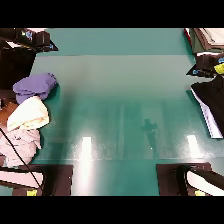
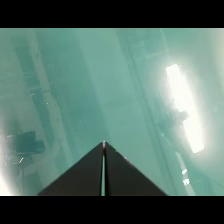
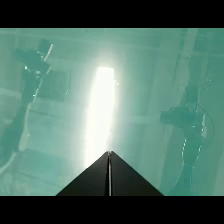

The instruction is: Fold the shirts.

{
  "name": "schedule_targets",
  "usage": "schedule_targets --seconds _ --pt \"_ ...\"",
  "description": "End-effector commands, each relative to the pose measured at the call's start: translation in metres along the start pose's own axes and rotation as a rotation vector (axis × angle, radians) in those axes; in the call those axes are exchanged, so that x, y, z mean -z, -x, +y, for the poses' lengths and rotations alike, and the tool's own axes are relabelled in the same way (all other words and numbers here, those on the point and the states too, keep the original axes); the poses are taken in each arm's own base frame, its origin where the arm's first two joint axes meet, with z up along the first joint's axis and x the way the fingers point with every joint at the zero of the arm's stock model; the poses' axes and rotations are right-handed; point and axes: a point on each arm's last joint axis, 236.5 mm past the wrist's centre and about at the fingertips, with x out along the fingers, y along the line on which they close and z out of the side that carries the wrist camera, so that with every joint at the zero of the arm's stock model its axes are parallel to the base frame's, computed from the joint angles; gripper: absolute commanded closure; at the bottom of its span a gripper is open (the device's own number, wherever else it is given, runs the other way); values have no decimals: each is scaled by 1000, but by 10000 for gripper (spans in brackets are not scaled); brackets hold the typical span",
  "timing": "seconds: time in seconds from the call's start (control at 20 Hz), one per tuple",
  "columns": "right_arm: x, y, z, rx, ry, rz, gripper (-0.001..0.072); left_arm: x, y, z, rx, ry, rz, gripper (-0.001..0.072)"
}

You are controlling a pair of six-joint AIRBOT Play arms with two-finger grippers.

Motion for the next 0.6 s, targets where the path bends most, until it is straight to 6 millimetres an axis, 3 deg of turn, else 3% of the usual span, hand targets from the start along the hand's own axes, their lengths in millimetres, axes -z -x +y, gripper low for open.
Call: schedule_targets --seconds 0.0,0.55 --pt "1 0 2 -2 4 1 696 0 0 0 0 0 -1 683" --pt "0 0 2 -3 4 -3 696 0 0 0 0 0 -1 683"
